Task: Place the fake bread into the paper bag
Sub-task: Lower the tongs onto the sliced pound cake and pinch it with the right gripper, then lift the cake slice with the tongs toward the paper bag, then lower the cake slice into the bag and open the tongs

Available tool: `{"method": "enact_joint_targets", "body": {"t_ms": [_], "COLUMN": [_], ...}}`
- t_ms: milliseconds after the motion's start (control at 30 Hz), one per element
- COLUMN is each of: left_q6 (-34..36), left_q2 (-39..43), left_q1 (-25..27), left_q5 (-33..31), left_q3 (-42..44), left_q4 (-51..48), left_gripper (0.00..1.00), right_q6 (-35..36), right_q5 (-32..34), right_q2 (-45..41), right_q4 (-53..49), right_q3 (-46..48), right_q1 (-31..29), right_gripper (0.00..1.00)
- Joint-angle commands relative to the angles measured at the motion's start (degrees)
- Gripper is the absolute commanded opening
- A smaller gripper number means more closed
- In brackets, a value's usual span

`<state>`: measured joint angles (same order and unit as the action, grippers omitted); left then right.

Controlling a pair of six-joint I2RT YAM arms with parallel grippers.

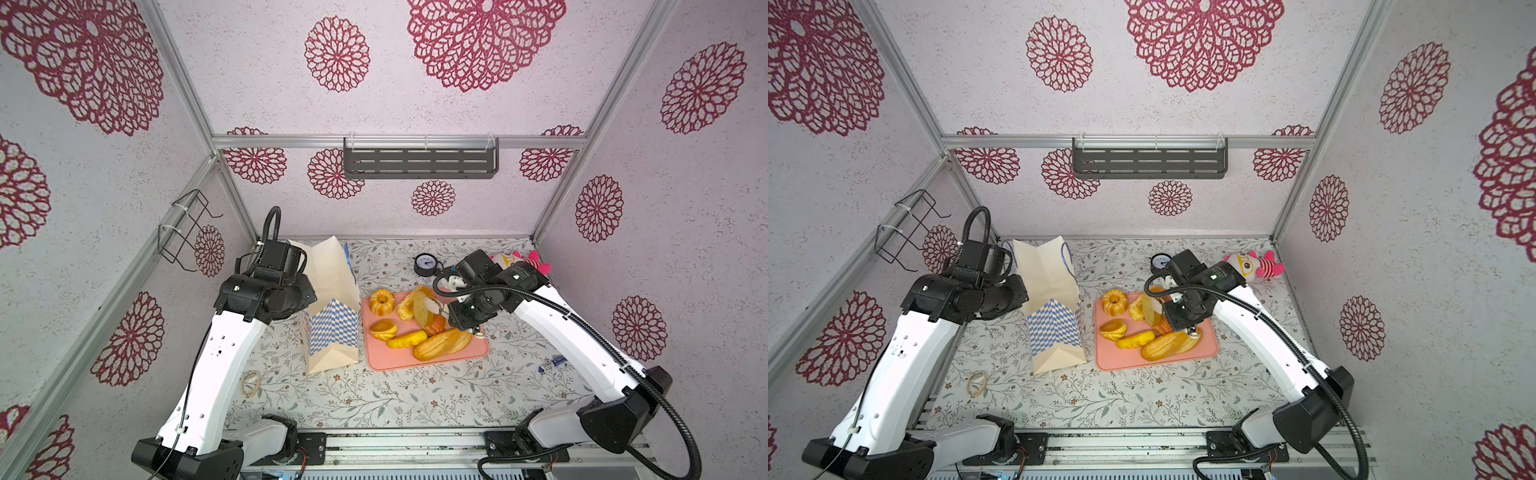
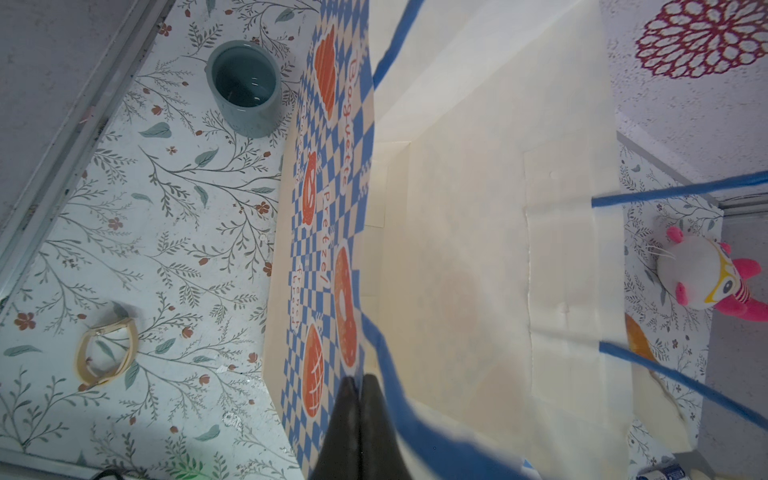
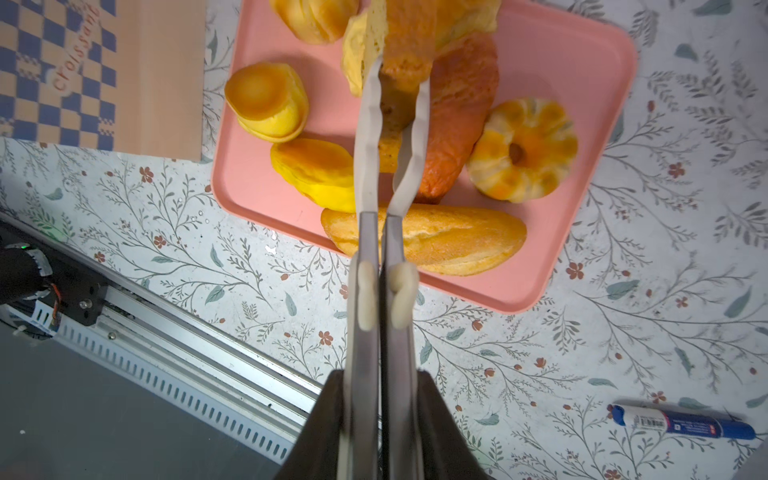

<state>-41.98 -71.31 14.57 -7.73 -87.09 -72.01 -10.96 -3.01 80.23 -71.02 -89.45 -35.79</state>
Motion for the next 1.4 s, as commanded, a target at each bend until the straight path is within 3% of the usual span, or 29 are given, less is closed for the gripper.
{"method": "enact_joint_targets", "body": {"t_ms": [0,233,433,533,667,967,1367], "left_q6": [1.05,1.35,1.1,1.01,0.82,0.75,0.75], "left_q2": [-0.97,-2.03,-2.17,-1.99,-1.65,-1.59,0.28], "left_q1": [-0.48,-0.45,-0.47,-0.45,-0.45,-0.49,-0.51], "left_q5": [1.19,2.37,3.13,3.38,3.41,2.74,0.15], "left_q3": [-1.5,-2.28,-2.38,-1.97,-1.51,-1.77,-1.07], "left_q4": [3.05,4.57,5.04,5.12,5.08,4.61,2.76], "left_gripper": [0.0,0.0,0.0,0.0,0.0,0.0,0.0], "right_q6": [-2.68,-6.22,-10.04,-12.52,-17.65,-17.8,-15.65], "right_q5": [2.25,-0.5,-7.15,-11.91,-17.93,-12.41,-2.71], "right_q2": [-3.57,-2.7,1.5,4.13,7.02,16.05,20.15], "right_q4": [-1.87,-1.72,2.03,6.07,14.91,12.6,3.31], "right_q3": [-4.75,-17.51,-32.19,-38.42,-40.08,-47.73,-47.66], "right_q1": [0.54,0.55,0.55,0.38,-2.0,-13.11,-18.44], "right_gripper": [0.15,0.16,0.16,0.18,0.19,0.19,0.19]}}
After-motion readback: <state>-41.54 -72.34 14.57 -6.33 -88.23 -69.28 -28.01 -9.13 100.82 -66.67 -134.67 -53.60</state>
